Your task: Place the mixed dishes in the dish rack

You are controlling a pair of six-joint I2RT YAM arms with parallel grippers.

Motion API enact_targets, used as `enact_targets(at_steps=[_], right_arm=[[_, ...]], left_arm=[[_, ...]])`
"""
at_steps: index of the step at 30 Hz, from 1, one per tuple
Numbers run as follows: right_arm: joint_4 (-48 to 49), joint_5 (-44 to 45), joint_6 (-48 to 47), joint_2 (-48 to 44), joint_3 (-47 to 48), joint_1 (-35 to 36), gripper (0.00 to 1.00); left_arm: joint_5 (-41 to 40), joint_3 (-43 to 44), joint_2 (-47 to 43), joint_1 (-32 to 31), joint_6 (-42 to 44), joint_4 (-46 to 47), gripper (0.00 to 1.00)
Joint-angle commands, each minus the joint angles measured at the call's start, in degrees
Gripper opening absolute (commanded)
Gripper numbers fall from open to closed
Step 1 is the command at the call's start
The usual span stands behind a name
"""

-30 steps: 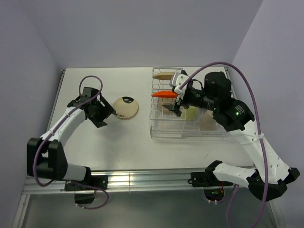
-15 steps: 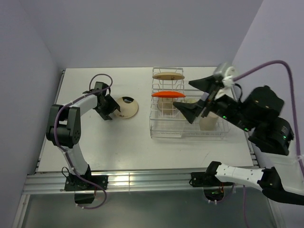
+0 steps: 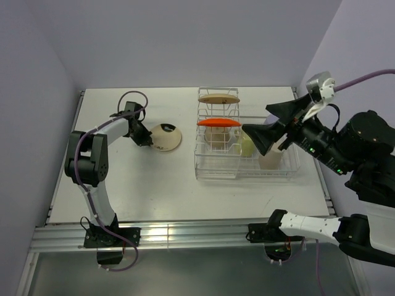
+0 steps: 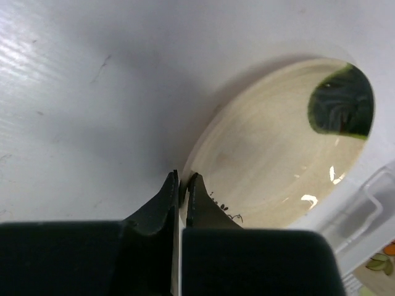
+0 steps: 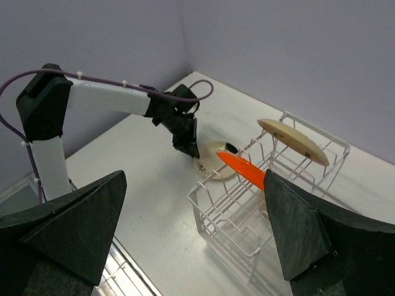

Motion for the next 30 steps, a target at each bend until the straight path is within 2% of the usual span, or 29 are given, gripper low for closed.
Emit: enact_targets(at_steps=[1, 4, 8, 12, 16, 19, 23, 30], right_arm=[[-3.7, 2.4, 3.6, 5.0, 3.5, 0.4, 1.00], [-6.4, 3.5, 6.6, 9.9, 7.6, 0.4, 1.00], [-6.1, 1.3, 7.2, 15.0, 9.5, 0.4, 1.00], [-3.6, -3.5, 8.2, 19.7, 10.9, 0.4, 1.00], [-7.8, -9.2, 11.7, 27.1, 19.9, 0.4, 1.00], [-8.5, -14.0, 14.4, 31.2, 23.7, 0.4, 1.00], [-3.3, -16.8, 18.2, 31.4, 20.6, 0.4, 1.00], [0.5, -23.3, 18.2, 32.8, 19.3, 0.3, 1.00]], left_arm=[[-2.6, 1.6, 0.0, -0.1, 1.2, -2.5, 0.00], [-5.4, 2.0, -4.1, 0.2, 0.5, -5.8, 0.00], [-6.5, -0.2, -15.0, 0.9, -1.1, -11.9, 0.00], [-8.0, 0.0, -31.0, 0.9, -2.3, -19.3, 0.00], [-10.1, 2.5, -43.4, 1.2, -2.5, -24.5, 0.00], [-7.3, 6.1, -49.6, 1.3, -2.3, -27.4, 0.00], [-0.8, 8.5, -57.0, 1.3, -1.4, -27.6, 0.00], [11.5, 5.0, -69.0, 1.3, -3.0, -23.8, 0.00]])
